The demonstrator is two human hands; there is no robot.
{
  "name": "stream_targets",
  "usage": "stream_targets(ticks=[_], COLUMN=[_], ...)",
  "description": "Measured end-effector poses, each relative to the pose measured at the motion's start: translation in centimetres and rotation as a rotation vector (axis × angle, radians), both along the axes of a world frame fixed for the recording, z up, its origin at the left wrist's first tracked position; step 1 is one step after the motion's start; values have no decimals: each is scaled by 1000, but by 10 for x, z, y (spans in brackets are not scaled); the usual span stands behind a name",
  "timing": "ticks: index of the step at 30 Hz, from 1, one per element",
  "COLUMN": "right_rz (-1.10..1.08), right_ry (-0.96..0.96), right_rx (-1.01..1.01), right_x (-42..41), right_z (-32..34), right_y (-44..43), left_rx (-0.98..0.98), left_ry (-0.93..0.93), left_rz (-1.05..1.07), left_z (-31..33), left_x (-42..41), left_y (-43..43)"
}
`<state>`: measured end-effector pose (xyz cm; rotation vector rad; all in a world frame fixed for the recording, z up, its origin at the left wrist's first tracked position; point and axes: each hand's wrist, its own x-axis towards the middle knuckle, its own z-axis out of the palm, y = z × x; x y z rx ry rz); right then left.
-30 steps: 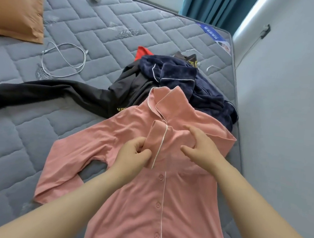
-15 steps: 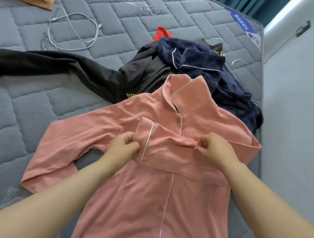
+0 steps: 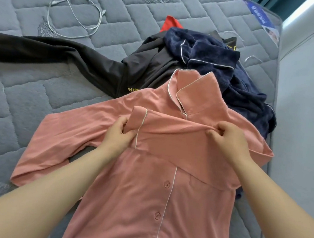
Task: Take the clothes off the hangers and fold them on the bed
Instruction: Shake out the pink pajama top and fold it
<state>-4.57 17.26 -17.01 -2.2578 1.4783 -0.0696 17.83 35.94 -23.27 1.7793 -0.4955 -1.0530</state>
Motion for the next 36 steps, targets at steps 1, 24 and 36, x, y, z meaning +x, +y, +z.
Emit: stream_targets(ticks=[1,24,36], right_rz=[-15,116,511], right_ry=[-38,-105,29], right_rx=[-24,-87,259], right_x=[0,64,202], right_z=[2,-34,-47], right_y=[-2,67,145], left_rx=[-26,230,512], left_ry=[1,-255,-503], left_rz=[35,64,234], left_z=[0,-35,-23], left_x=[2,25,116], left_y=[-1,25,156])
